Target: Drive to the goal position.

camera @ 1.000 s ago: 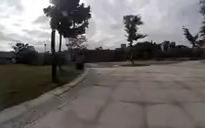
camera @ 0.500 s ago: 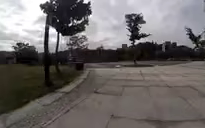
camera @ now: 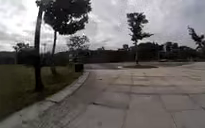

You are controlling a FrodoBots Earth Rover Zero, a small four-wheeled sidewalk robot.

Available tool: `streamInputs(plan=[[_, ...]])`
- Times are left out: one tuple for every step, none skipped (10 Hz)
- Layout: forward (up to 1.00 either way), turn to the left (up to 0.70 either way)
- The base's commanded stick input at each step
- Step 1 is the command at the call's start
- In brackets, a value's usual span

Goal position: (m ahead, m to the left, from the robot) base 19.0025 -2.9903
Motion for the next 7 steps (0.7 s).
streamInputs(plan=[[0.85,0.00],[0.85,0.00],[0.85,0.00],[0.85,0.00],[0.85,0.00],[0.85,-0.10],[0.85,-0.34]])
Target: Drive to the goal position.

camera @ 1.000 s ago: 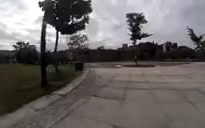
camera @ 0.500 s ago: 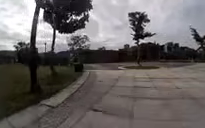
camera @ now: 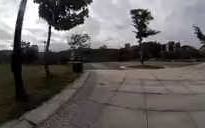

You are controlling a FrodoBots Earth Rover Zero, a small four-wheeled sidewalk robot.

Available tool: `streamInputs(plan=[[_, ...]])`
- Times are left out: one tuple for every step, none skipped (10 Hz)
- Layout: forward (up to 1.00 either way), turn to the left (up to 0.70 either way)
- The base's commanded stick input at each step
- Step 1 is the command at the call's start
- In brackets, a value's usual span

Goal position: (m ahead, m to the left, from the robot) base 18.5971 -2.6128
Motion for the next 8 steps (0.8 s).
streamInputs(plan=[[0.85,-0.34],[0.85,-0.34],[0.85,-0.34],[0.85,0.00],[0.85,0.00],[0.85,0.00],[0.85,0.00],[0.85,0.00]])
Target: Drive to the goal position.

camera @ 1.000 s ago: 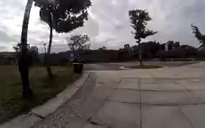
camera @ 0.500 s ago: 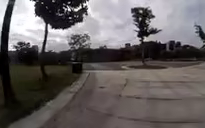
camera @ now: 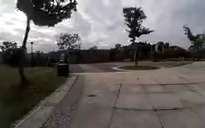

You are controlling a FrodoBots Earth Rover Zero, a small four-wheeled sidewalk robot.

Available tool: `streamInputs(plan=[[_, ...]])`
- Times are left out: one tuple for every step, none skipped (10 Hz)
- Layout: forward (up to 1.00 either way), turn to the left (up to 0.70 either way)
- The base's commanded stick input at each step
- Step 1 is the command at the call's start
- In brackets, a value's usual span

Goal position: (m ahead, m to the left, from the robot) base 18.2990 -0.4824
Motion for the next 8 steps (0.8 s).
streamInputs(plan=[[0.85,0.00],[0.85,0.00],[0.85,0.00],[0.85,0.00],[0.85,0.00],[0.85,0.00],[0.85,0.00],[0.85,0.00]])
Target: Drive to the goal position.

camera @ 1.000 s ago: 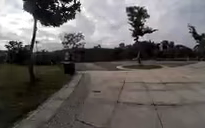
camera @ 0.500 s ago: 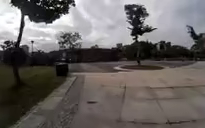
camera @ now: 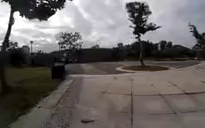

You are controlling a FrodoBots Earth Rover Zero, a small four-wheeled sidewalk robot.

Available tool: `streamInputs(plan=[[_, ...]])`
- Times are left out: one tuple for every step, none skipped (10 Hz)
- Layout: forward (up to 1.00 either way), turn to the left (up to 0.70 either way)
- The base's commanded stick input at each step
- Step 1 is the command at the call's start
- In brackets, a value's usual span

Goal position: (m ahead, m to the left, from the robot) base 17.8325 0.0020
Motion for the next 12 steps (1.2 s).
streamInputs(plan=[[0.85,0.00],[0.85,0.00],[0.85,0.00],[0.85,0.00],[0.85,0.00],[0.85,0.00],[0.85,0.00],[0.85,0.00],[0.85,0.00],[0.85,0.00],[0.85,0.00],[0.85,0.00]])
